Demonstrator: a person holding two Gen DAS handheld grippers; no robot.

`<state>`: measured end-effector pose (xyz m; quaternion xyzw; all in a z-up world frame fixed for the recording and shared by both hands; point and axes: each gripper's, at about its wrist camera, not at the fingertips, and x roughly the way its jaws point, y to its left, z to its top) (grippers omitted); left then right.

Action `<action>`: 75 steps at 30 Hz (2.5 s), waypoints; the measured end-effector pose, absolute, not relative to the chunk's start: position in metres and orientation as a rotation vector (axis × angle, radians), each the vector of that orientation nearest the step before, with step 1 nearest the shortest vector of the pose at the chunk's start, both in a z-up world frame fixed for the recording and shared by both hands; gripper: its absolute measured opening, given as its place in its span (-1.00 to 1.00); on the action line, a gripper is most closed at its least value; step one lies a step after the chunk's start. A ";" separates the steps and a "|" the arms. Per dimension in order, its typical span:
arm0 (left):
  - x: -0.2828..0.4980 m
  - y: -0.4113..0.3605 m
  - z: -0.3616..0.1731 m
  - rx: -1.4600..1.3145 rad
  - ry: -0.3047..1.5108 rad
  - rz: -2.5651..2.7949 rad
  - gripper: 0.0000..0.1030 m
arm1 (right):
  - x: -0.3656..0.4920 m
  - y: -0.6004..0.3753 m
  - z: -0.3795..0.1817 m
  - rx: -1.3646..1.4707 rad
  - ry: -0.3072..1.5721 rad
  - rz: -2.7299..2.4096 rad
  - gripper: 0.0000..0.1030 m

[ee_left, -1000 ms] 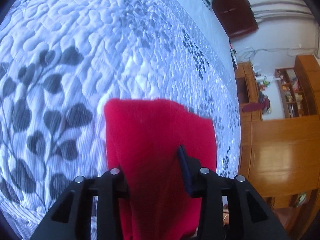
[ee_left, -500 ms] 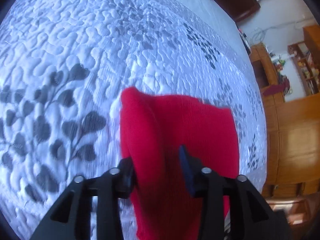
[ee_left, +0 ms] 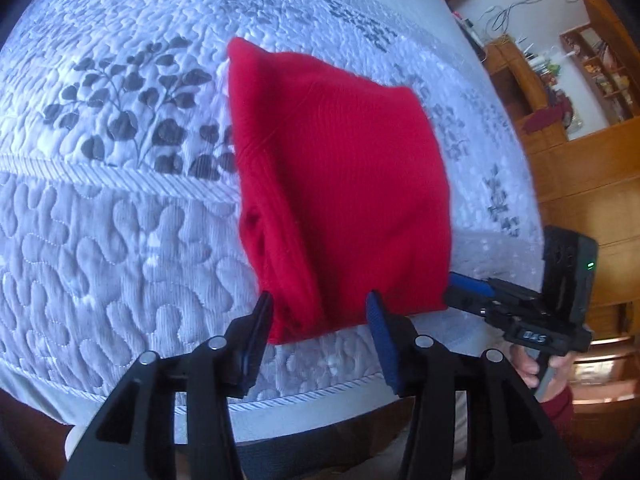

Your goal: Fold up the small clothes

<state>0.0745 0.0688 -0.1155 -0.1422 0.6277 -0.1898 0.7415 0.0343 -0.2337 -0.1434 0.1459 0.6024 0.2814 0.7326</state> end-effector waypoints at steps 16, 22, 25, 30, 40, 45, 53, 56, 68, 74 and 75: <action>0.070 0.067 -0.158 -0.290 1.456 -0.389 -0.68 | 0.038 -0.247 -0.149 0.248 1.411 0.594 -0.96; 0.072 0.053 -0.158 -0.242 1.463 -0.390 -0.61 | 0.037 -0.240 -0.160 0.254 1.442 0.589 -0.86; 0.067 0.055 -0.141 -0.229 1.436 -0.383 -0.17 | 0.036 -0.247 -0.149 0.321 1.418 0.613 -0.33; 0.062 0.047 -0.139 -0.223 1.439 -0.404 -0.04 | 0.034 -0.250 -0.152 0.384 1.436 0.630 -0.25; 0.067 0.039 -0.153 -0.205 1.462 -0.380 -0.08 | 0.044 -0.235 -0.152 0.260 1.470 0.584 -0.62; 0.091 0.064 -0.116 -0.243 1.360 -0.388 0.10 | 0.073 -0.256 -0.119 0.290 1.368 0.565 -0.23; 0.215 0.070 -0.130 -0.324 1.337 -0.308 0.12 | 0.197 -0.264 -0.125 0.402 1.348 0.502 -0.06; 0.244 0.064 -0.145 -0.308 1.354 -0.285 0.12 | 0.226 -0.264 -0.145 0.438 1.380 0.502 -0.06; 0.262 0.070 -0.166 -0.409 1.311 -0.246 -0.65 | 0.260 -0.243 -0.166 0.420 1.367 0.602 -0.79; 0.250 0.079 -0.179 -0.362 1.293 -0.220 -0.68 | 0.263 -0.247 -0.172 0.362 1.365 0.537 -0.74; 0.253 0.080 -0.181 -0.383 1.303 -0.216 -0.67 | 0.264 -0.249 -0.177 0.384 1.381 0.532 -0.72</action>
